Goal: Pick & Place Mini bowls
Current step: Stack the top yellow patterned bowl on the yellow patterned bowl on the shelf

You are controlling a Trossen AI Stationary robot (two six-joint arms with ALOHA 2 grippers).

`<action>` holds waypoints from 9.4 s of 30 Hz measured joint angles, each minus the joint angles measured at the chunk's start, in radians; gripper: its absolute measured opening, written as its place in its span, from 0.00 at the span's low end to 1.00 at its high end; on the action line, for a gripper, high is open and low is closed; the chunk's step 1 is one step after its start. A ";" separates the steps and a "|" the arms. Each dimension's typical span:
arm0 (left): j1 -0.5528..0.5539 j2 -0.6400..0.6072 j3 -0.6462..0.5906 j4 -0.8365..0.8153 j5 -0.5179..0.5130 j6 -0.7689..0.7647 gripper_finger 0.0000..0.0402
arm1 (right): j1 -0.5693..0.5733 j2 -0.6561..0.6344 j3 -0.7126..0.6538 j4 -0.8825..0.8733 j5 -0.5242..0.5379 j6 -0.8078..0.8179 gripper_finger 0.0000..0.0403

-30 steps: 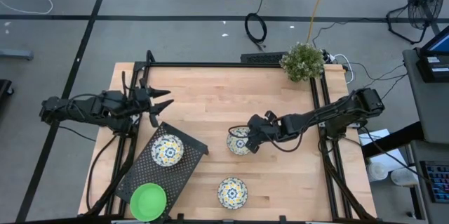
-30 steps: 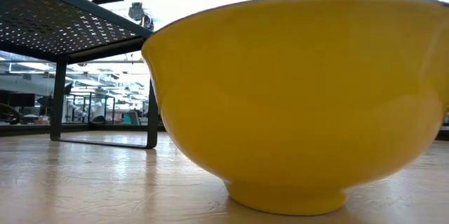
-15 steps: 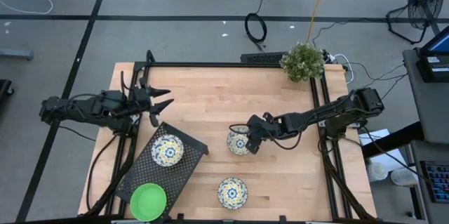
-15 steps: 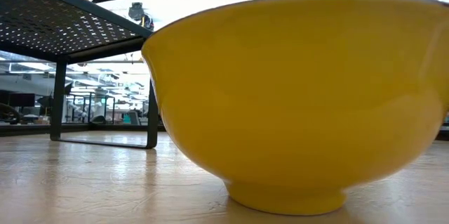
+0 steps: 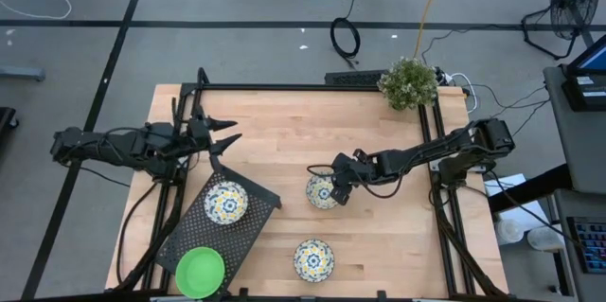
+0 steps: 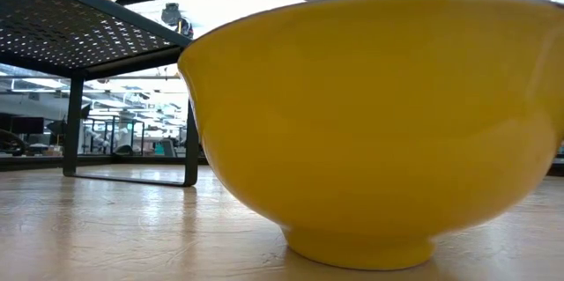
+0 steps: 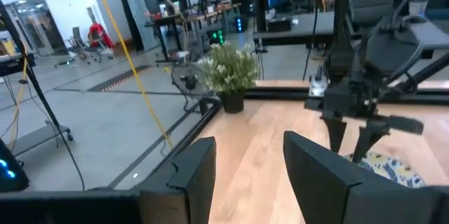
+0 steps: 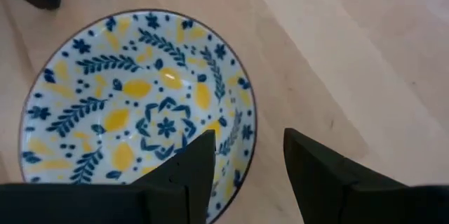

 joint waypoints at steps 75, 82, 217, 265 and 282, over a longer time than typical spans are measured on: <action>0.000 0.000 0.000 -0.021 0.026 -0.005 0.43 | -0.034 0.023 0.002 0.046 -0.030 -0.150 0.01; 0.000 0.000 0.000 -0.026 0.026 -0.008 0.43 | -0.031 0.023 0.002 0.055 -0.025 -0.170 0.01; 0.051 0.762 0.055 0.739 0.058 -0.040 0.04 | 0.135 0.023 0.002 1.149 0.763 -1.239 0.00; -0.219 0.603 1.023 -1.238 0.182 -0.605 0.01 | 0.254 0.016 0.000 1.228 0.928 -1.305 0.56; -0.237 0.640 1.076 -1.458 0.429 -0.561 0.01 | 0.254 0.016 0.000 1.229 0.970 -1.307 0.54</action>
